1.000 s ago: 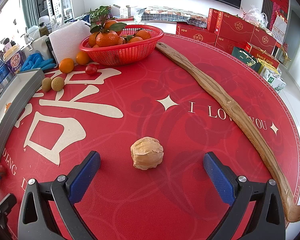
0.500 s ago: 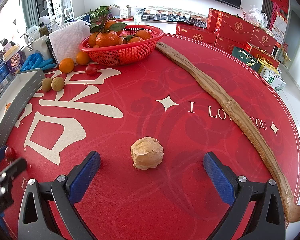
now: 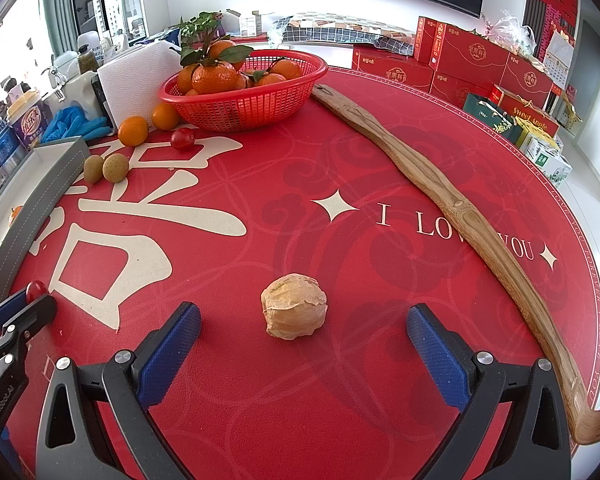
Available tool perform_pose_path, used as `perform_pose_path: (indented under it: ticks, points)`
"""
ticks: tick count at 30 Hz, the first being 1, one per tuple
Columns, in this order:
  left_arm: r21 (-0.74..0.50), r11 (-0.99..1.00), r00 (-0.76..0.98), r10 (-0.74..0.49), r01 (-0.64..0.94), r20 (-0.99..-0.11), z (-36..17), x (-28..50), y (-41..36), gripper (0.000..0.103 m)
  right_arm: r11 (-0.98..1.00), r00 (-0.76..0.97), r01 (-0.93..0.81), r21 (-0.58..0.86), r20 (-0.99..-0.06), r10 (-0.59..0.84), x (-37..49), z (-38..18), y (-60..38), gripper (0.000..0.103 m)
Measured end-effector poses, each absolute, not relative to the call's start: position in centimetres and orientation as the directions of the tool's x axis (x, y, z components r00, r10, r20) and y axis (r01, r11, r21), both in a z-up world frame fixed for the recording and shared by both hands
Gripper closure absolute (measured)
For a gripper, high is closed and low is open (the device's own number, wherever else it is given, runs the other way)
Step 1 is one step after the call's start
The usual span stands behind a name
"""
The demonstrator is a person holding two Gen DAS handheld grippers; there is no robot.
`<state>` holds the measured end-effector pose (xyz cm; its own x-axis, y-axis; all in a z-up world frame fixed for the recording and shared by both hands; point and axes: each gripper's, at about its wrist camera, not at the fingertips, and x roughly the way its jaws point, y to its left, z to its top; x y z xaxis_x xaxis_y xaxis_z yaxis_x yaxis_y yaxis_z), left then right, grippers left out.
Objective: Organize fruits
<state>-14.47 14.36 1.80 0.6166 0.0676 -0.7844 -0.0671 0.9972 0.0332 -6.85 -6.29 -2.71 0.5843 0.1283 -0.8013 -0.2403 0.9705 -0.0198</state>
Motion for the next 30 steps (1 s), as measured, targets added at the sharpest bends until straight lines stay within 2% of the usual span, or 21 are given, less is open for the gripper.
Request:
perform_pose_path:
  ticks: [5, 8, 9, 10, 11, 12, 17, 30]
  points:
    - [0.027, 0.998, 0.621, 0.059, -0.061, -0.781, 1.7, -14.0, 14.4, 0.077, 0.969, 0.585, -0.248, -0.021, -0.8, 0.132, -6.8, -2.6, -6.1, 0.002]
    - [0.017, 0.999, 0.62, 0.045, -0.051, -0.783, 1.8, -13.9, 14.5, 0.08, 0.966, 0.605, -0.257, -0.026, -0.784, 0.14, -7.1, -2.2, -5.8, 0.028]
    - [0.013, 0.999, 0.621, 0.041, -0.05, -0.783, 1.8, -13.9, 14.5, 0.08, 0.964, 0.612, -0.266, -0.027, -0.777, 0.148, -7.2, -2.1, -5.6, 0.045]
    - [0.008, 0.999, 0.62, 0.037, -0.049, -0.784, 1.8, -14.0, 14.5, 0.08, 0.961, 0.617, -0.274, -0.028, -0.772, 0.154, -7.3, -2.0, -5.5, 0.066]
    - [0.0, 0.999, 0.62, 0.03, -0.048, -0.784, 1.9, -14.1, 14.7, 0.08, 0.96, 0.62, -0.279, -0.025, -0.768, 0.16, -7.4, -1.9, -5.3, 0.076]
    - [-0.011, 0.999, 0.625, 0.02, -0.047, -0.78, 2.0, -14.2, 14.8, 0.08, 0.959, 0.617, -0.284, -0.015, -0.768, 0.171, -7.5, -1.8, -5.3, 0.079]
    - [-0.018, 0.999, 0.665, 0.018, -0.046, -0.746, 3.4, -15.2, 15.3, 0.08, 0.946, 0.581, -0.307, 0.099, -0.768, 0.27, -7.7, -1.6, -6.2, 0.079]
    - [-0.019, 0.996, 0.701, 0.051, -0.092, -0.711, 5.9, -16.0, 18.6, 0.08, 0.928, 0.535, -0.346, 0.135, -0.785, 0.313, -7.8, -1.0, -3.8, 0.079]
